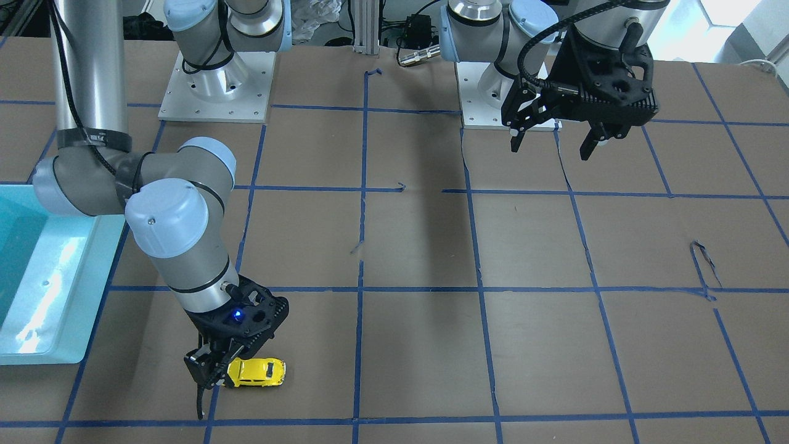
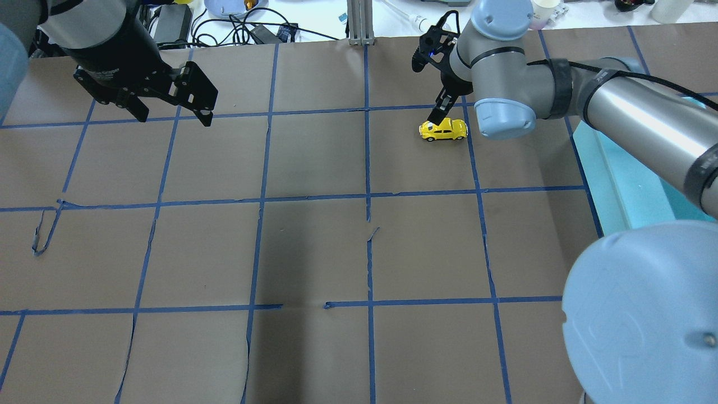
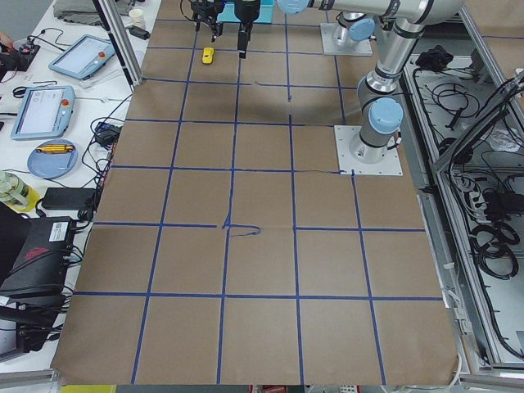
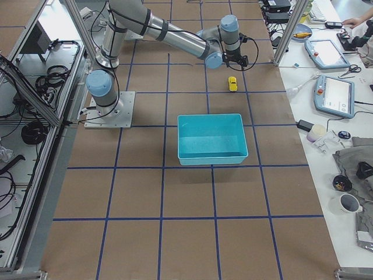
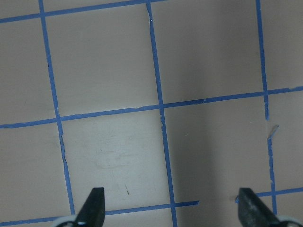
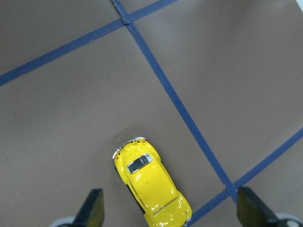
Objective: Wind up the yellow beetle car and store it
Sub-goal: 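Move the right gripper over the yellow car and lower it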
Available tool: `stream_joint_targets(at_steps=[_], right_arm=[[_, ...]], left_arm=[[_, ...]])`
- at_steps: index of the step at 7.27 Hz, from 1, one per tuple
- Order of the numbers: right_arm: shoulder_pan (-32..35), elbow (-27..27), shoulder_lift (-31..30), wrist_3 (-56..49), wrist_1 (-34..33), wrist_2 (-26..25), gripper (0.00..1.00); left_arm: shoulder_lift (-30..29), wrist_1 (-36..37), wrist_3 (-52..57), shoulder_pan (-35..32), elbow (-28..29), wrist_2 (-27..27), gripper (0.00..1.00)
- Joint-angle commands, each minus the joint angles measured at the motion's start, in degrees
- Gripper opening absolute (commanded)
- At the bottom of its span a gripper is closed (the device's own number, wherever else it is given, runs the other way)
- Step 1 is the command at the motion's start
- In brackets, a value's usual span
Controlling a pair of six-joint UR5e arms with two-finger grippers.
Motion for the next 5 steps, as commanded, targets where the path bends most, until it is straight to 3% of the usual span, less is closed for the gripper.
stream_joint_targets(at_steps=[1,5], right_arm=[[0.0,-0.1,3.0,-5.4,-0.5,0.1,1.00],[0.0,-0.2,5.8,-7.6,0.2,-2.0,1.00]], left_arm=[[0.0,0.0,0.0,0.2,0.0,0.0,1.00],[0.0,0.0,0.0,0.2,0.0,0.0,1.00]])
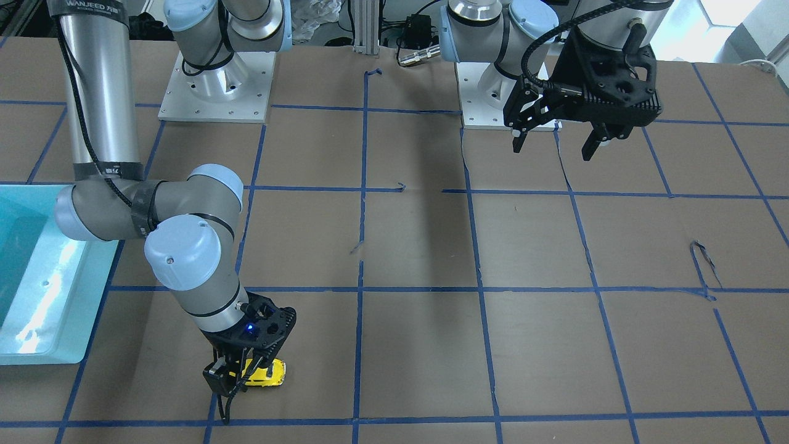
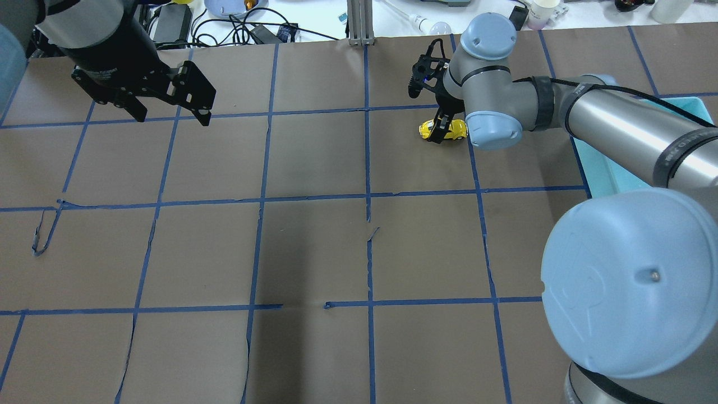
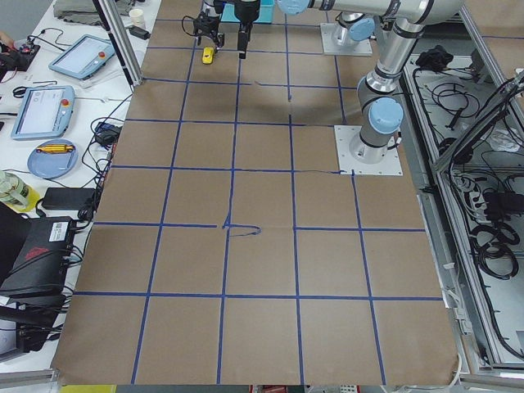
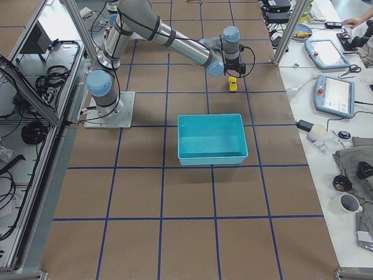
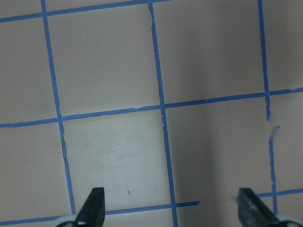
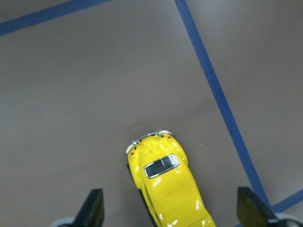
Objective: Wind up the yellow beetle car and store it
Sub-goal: 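Close the right gripper on the yellow car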
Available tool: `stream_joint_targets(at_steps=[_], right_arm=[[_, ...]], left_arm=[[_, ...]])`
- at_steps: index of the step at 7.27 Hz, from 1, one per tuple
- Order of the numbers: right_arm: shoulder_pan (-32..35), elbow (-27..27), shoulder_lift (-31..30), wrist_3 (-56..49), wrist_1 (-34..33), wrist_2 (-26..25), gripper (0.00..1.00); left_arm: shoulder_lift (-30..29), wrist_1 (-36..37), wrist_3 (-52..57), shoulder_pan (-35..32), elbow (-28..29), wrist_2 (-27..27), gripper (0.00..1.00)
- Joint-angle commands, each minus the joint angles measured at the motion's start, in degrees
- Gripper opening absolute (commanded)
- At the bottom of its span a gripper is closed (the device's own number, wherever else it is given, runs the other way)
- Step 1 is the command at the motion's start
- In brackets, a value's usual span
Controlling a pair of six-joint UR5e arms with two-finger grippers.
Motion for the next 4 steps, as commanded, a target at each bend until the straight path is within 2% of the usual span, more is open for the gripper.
stream_joint_targets(at_steps=[1,3,4], right_arm=[[0.0,-0.2,1.7,-0.6,0.1,-1.1,1.00],[0.0,-0.4,2.3,-0.5,0.1,-1.1,1.00],[0.0,-0.9,2.9,-0.5,0.1,-1.2,0.81]], left_arm=[[0.0,0.0,0.0,0.0,0.0,0.0,1.00],[0.0,0.0,0.0,0.0,0.0,0.0,1.00],[0.0,0.0,0.0,0.0,0.0,0.0,1.00]])
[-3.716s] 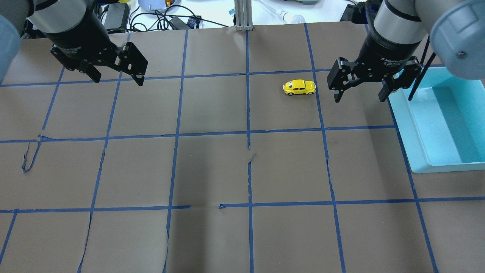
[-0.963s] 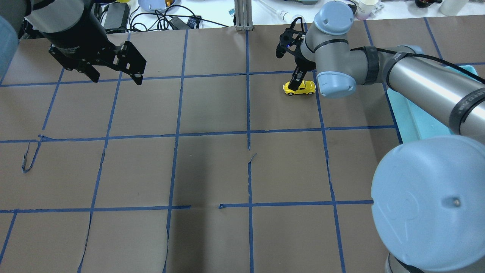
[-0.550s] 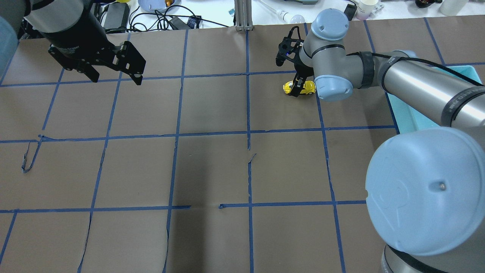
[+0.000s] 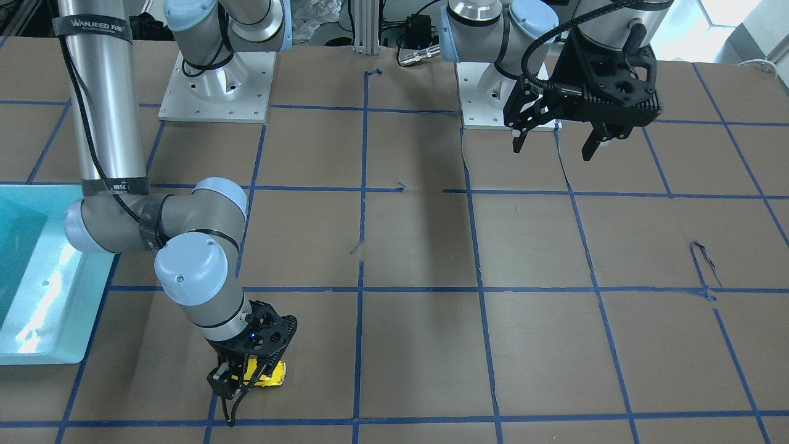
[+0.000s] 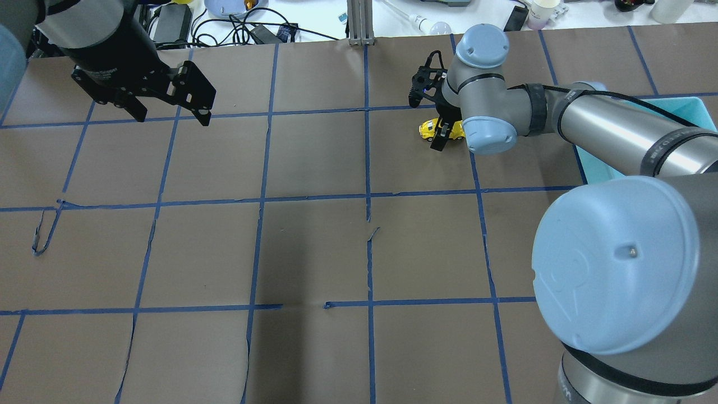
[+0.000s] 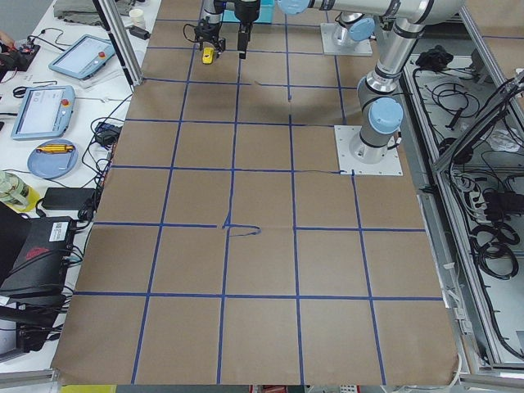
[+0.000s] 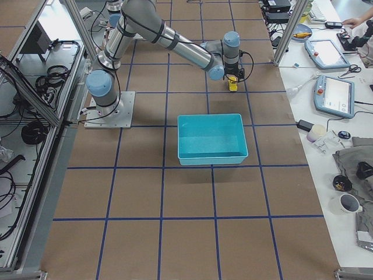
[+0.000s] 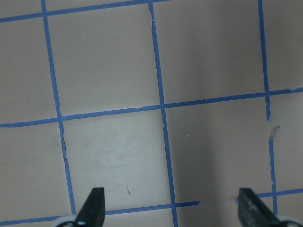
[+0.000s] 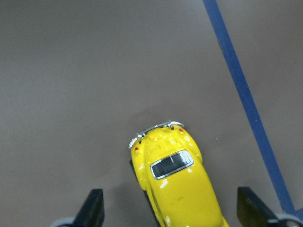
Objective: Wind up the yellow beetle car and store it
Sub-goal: 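Close the right gripper on the yellow car, then carry the car with the right gripper into the light-blue bin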
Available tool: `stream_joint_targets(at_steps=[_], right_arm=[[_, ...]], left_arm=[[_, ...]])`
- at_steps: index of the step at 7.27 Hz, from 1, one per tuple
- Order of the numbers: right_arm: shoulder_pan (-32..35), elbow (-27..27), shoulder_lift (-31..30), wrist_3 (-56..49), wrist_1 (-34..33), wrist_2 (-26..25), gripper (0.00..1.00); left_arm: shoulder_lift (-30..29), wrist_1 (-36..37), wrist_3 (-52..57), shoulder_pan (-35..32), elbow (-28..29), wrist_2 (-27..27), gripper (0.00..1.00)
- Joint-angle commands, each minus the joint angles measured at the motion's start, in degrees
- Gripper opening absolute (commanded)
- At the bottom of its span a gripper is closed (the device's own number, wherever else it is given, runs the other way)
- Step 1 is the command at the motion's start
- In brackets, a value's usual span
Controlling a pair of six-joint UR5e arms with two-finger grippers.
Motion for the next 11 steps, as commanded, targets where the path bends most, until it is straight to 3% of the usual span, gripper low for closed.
stream_joint_targets(at_steps=[1,2,5,8,11], right_arm=[[0.0,-2.6,1.7,0.5,1.6,-3.0,0.37],[0.0,-4.8,1.9,0.7,6.0,-3.7,0.01],[0.0,-6.0,0.7,0.7,8.9,-3.8,0.00],[-1.4,-7.8,-8.8,-0.1,21.7,-7.8,0.00],[-12.3,-7.3,-15.3,-14.5,30.0,-9.4,0.00]], left_arm=[[0.0,0.0,0.0,0.0,0.0,-0.1,1.00],[0.0,0.0,0.0,0.0,0.0,0.0,1.00],[0.0,0.0,0.0,0.0,0.0,-0.2,1.00],[0.0,0.0,0.0,0.0,0.0,-0.1,1.00],[0.0,0.0,0.1,0.0,0.0,-0.1,1.00]])
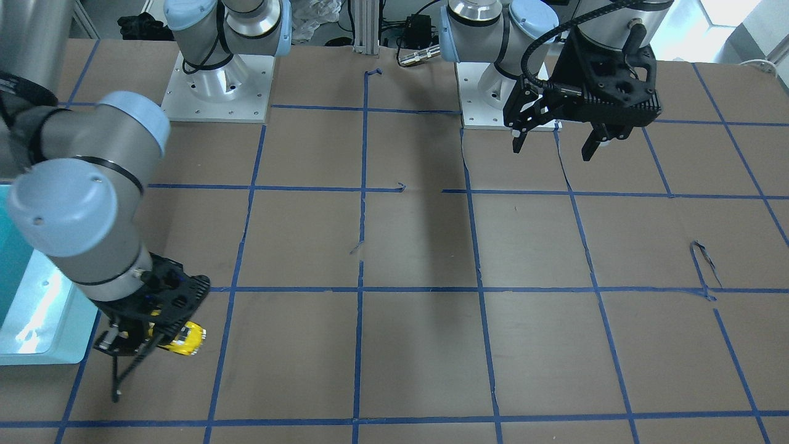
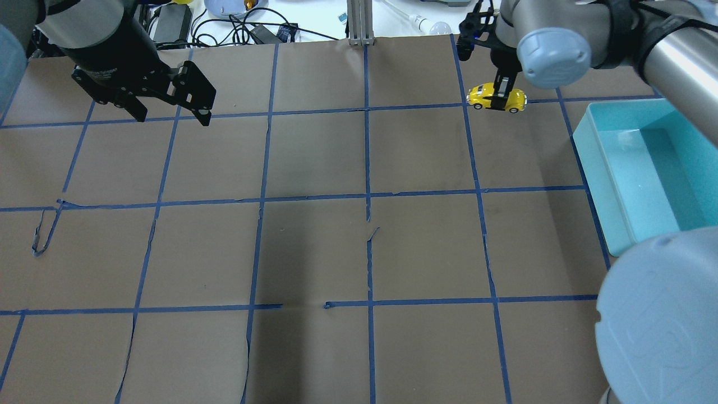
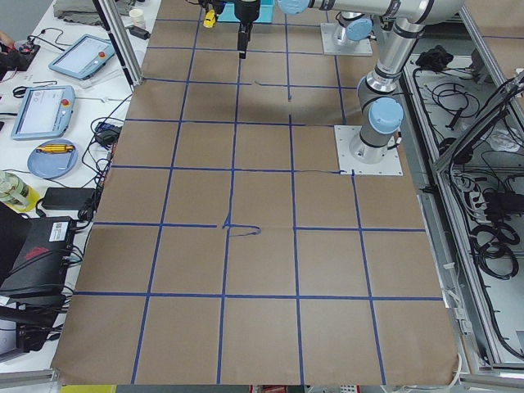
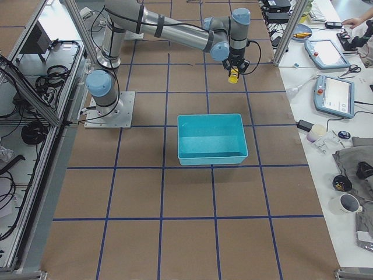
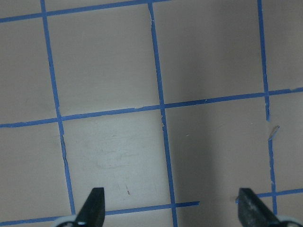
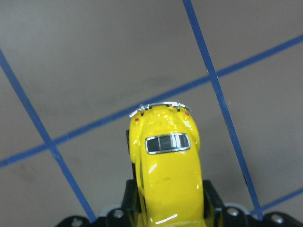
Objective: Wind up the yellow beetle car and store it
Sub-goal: 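Carry the car with the right gripper into the light-blue bin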
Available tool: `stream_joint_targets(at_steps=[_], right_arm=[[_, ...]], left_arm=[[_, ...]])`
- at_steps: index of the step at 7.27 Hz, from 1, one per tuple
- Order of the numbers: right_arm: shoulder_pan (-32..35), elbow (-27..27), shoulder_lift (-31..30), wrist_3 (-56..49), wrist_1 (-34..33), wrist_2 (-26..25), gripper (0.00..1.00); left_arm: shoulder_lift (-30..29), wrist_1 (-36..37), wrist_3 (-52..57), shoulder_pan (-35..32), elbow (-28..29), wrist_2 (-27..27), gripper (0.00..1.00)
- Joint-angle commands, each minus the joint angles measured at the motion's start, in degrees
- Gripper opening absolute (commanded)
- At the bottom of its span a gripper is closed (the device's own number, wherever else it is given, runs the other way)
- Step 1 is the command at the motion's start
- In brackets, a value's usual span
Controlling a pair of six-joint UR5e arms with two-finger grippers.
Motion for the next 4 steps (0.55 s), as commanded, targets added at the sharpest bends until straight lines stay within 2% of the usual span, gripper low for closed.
stream_joint_targets(at_steps=[1,4], right_arm=[[-9.3,0.1,-3.5,-13.8,4.2,-0.4,0.00],[-21.7,3.0,-3.5,-37.3,3.0,0.7,0.00]], left_arm=[[0.0,0.0,0.0,0.1,0.0,0.0,1.00],[0.1,0.0,2.6,0.1,0.0,-0.1,1.00]])
